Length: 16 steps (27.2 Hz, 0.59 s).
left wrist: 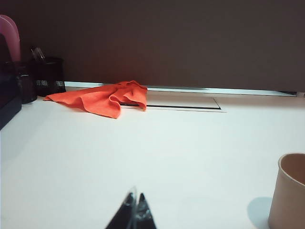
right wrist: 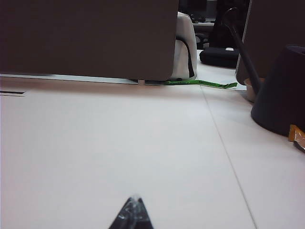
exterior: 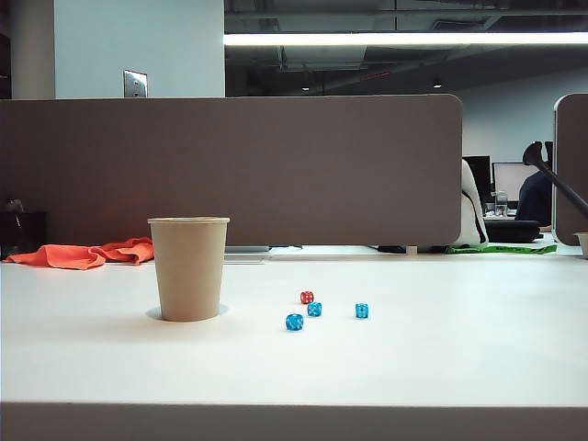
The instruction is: Pick up the dice with a different color and drop it into the paper cup.
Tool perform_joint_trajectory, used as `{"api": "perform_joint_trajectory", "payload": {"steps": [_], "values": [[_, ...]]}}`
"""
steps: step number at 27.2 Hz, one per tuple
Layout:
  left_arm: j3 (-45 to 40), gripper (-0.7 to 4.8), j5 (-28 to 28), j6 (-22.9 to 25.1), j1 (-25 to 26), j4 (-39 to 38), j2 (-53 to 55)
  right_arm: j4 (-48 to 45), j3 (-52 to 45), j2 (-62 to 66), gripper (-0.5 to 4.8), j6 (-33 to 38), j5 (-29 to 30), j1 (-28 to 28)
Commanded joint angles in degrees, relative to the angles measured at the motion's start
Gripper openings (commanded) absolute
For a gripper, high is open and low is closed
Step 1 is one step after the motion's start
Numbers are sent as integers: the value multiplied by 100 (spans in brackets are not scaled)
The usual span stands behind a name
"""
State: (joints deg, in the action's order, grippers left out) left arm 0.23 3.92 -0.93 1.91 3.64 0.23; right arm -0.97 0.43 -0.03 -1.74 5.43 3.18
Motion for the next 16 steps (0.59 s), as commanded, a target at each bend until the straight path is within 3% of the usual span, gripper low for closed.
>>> {"api": "perform_joint_trajectory", "payload": {"steps": [1,15,16], "values": [[20,-6,24,4,9,50,7,-55,-9,0,-5,24,9,-4],[20,-6,177,-9,9,55,7,-55,-9,0,-5,22,-74,0],[20,-6,267,-247,9,66,7,-55,-7,0,-5,26,-83,-2]]}}
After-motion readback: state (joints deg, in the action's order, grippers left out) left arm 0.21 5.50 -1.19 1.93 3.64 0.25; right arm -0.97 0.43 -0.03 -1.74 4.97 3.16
